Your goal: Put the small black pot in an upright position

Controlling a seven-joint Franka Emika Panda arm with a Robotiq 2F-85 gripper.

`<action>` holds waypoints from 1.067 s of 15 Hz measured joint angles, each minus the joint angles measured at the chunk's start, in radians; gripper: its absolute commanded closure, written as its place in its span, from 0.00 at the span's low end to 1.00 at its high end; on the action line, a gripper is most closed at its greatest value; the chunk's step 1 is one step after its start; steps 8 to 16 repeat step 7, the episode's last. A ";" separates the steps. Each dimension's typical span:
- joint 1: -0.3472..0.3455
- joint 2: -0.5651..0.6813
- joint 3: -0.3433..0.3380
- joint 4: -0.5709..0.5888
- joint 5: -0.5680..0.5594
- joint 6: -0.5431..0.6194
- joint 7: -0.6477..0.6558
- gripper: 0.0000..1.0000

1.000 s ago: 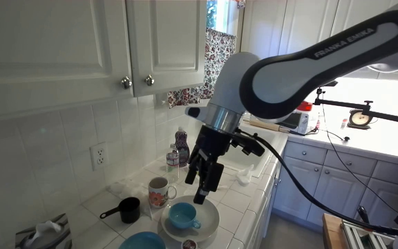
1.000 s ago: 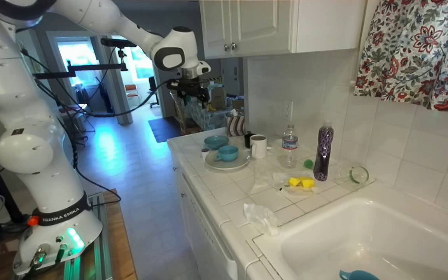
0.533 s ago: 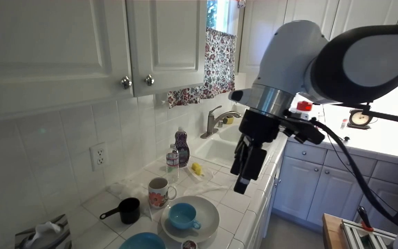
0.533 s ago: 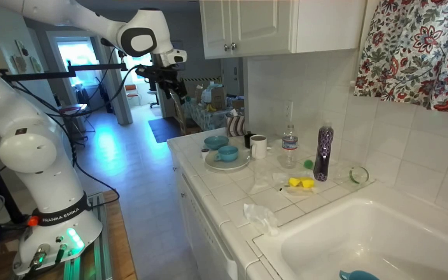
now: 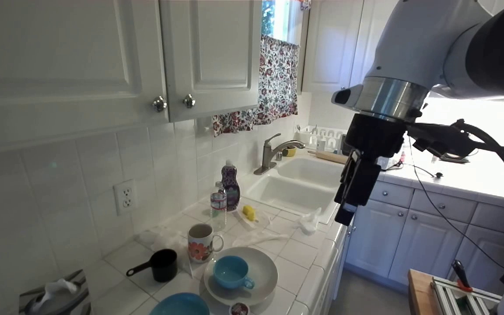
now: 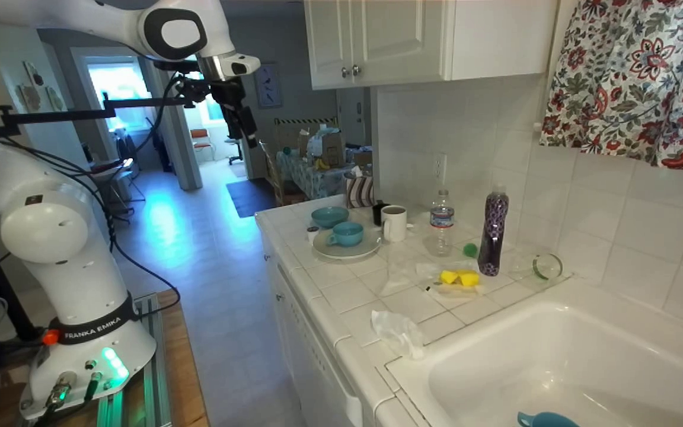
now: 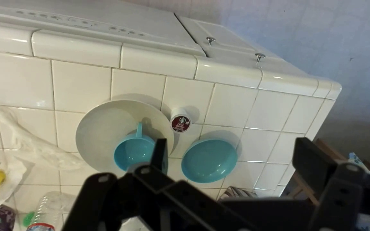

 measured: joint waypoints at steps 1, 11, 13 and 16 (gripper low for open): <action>0.000 0.010 -0.001 0.000 0.000 0.001 0.000 0.00; 0.001 0.019 -0.003 0.000 0.000 0.002 -0.001 0.00; 0.001 0.019 -0.003 0.000 0.000 0.002 -0.001 0.00; 0.001 0.019 -0.003 0.000 0.000 0.002 -0.001 0.00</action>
